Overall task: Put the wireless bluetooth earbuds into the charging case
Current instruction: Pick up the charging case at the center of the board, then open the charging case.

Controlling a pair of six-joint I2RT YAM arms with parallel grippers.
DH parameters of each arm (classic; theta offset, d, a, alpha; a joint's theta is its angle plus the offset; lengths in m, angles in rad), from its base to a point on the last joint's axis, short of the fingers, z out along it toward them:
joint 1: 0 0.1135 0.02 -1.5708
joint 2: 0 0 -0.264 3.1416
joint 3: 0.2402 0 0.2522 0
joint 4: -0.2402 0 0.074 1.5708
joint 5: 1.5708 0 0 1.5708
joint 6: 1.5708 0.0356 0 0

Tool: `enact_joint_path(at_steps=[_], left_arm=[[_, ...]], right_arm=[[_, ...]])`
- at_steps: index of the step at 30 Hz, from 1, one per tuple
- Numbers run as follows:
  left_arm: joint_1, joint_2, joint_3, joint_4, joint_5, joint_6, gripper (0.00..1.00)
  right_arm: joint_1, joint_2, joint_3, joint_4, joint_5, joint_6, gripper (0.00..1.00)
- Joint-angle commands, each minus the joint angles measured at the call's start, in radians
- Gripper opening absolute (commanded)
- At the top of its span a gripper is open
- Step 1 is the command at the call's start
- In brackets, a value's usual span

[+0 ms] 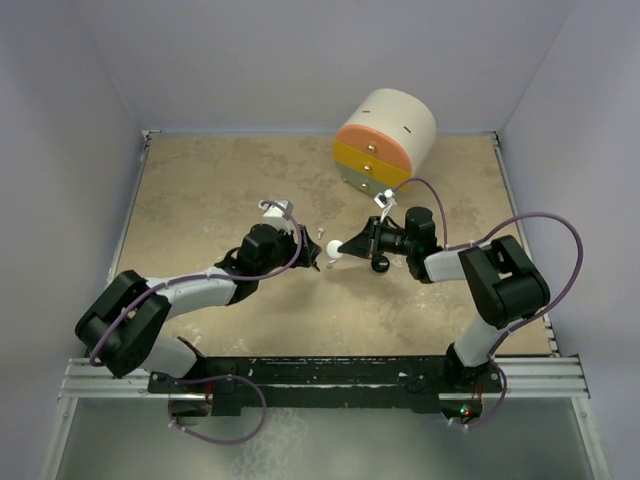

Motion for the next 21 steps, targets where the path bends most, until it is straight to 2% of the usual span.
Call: enact_joint_path(at_steps=[1, 21], left_arm=[[0.005, 0.012, -0.008, 0.212, 0.038, -0.184, 0.65], [0.007, 0.068, -0.076, 0.430, -0.006, -0.339, 0.65]], right_arm=[[-0.007, 0.003, 0.042, 0.086, -0.024, 0.008, 0.00], [-0.008, 0.012, 0.022, 0.214, -0.016, 0.133, 0.00]])
